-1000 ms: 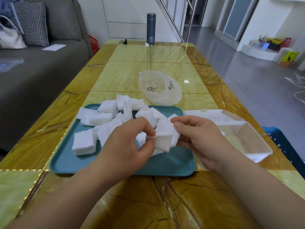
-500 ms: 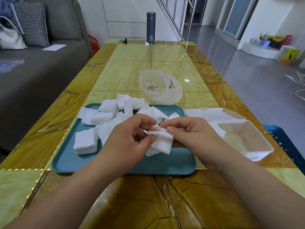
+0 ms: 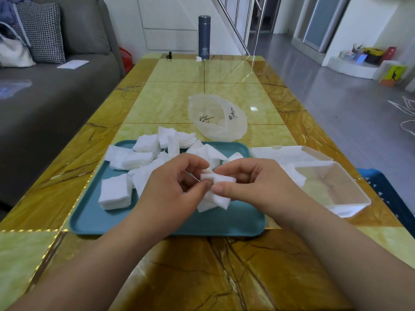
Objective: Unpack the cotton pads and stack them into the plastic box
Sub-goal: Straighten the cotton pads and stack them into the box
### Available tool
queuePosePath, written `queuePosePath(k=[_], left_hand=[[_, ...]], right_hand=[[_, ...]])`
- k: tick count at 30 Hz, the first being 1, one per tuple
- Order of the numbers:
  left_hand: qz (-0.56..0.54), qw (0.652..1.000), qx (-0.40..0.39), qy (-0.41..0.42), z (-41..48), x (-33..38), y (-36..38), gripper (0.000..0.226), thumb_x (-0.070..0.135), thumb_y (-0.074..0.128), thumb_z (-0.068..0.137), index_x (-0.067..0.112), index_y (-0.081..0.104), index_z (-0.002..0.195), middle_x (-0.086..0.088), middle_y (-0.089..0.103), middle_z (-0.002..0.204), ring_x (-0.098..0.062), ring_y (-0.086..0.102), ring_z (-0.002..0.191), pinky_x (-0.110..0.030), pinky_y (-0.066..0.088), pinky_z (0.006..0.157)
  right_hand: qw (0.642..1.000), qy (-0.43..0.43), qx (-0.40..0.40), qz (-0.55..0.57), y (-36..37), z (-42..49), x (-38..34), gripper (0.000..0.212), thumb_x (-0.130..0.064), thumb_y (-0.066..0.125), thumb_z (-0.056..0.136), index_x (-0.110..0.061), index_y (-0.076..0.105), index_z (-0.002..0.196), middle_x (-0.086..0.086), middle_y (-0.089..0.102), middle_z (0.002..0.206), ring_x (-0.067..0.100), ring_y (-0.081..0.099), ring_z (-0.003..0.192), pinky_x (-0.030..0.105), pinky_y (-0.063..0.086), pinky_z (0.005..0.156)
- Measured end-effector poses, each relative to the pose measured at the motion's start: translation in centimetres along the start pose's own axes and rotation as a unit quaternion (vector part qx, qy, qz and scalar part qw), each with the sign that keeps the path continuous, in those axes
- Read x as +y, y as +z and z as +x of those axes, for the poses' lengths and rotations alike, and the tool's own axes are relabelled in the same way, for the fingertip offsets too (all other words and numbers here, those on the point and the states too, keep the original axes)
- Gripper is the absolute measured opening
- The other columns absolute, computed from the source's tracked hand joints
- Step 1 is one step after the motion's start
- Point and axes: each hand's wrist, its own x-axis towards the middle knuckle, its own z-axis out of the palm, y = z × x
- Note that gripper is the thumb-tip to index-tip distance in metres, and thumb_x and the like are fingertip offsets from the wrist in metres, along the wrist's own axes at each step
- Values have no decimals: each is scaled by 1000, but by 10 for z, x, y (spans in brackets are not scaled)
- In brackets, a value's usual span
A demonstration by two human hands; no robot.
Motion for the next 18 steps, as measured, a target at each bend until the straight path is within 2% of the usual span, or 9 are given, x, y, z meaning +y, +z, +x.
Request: queuePosePath(k=[2, 4, 7, 11, 14, 18], left_hand=[[-1, 1000, 1, -15, 1, -2, 0, 27, 13, 78, 89, 33, 69, 104, 11, 72, 94, -6, 69, 83, -18, 56, 72], [-19, 998, -17, -60, 2, -3, -1, 33, 6, 72, 91, 32, 68, 111, 12, 74, 101, -2, 69, 88, -17, 56, 78], [-102, 983, -81, -131, 4, -2, -2, 51, -12, 64, 87, 26, 68, 121, 4, 79, 102, -10, 74, 96, -28, 59, 86], [-165, 973, -105, -121, 2, 1, -2, 40, -6, 72, 89, 21, 72, 118, -6, 80, 101, -22, 76, 97, -31, 59, 73], [-175, 973, -91, -117, 2, 0, -3, 32, -3, 72, 91, 19, 74, 114, -9, 80, 98, -26, 76, 95, -34, 60, 74], [-182, 974, -79, -112, 2, 0, -3, 29, -4, 71, 91, 15, 74, 113, -10, 80, 94, -26, 77, 90, -34, 62, 76]], right_hand=[[999, 7, 41, 18, 1, 2, 3, 21, -4, 82, 84, -7, 77, 105, 11, 81, 92, 26, 79, 92, 41, 64, 85], [995, 24, 70, 71, 2, 4, 3, 16, -2, 77, 88, -4, 76, 104, 15, 80, 93, 26, 78, 89, 37, 64, 78], [986, 48, 73, 144, 1, 5, 3, 15, -4, 72, 92, -1, 74, 108, 17, 79, 96, 25, 77, 89, 39, 64, 80], [976, 70, 84, 189, 1, 7, 3, 14, -5, 69, 95, -2, 72, 108, 13, 78, 94, 22, 75, 85, 33, 64, 72], [972, 74, 87, 206, 1, 7, 4, 16, -6, 70, 94, -1, 72, 110, 14, 78, 96, 22, 75, 85, 31, 63, 69], [978, 72, 61, 187, -1, 7, 6, 21, -12, 72, 93, -3, 76, 111, 16, 79, 104, 23, 76, 90, 31, 61, 72]])
